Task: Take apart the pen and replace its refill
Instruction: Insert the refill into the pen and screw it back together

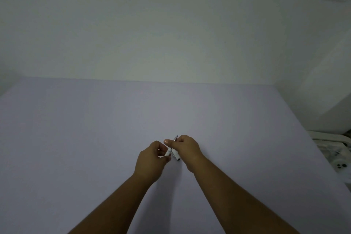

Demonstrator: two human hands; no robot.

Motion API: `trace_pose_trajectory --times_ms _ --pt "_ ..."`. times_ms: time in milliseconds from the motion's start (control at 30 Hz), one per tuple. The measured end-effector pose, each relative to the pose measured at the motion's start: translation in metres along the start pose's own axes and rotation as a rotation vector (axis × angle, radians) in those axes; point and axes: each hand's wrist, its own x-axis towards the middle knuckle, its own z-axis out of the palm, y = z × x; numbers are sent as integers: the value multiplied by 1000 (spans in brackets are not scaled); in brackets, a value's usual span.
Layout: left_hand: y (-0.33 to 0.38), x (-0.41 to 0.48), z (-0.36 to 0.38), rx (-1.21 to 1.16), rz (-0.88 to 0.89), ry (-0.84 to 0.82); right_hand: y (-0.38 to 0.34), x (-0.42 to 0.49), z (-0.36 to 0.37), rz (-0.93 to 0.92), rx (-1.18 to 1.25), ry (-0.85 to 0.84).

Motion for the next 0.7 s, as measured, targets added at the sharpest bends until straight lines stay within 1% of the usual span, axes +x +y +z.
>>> trace_pose_trajectory --times_ms 167,300,433,500,600,700 --pt "1 -2 -2 -12 -12 -3 -4 -5 0 -30 113 -35" --pt "2 -3 -7 -29 -17 -3 -8 -8 -6 19 157 -64" --pt "2 -4 -8 -34 -6 3 -7 -8 -8 -13 28 -53" --pt "4 -5 -7 -24 9 4 -5 -7 -7 -24 36 -29" --pt "5 -6 -6 -10 14 10 -6 -7 -6 -32 107 -63" --pt "4 -6 -6 -18 1 5 -7 -7 -5 -36 22 -49"
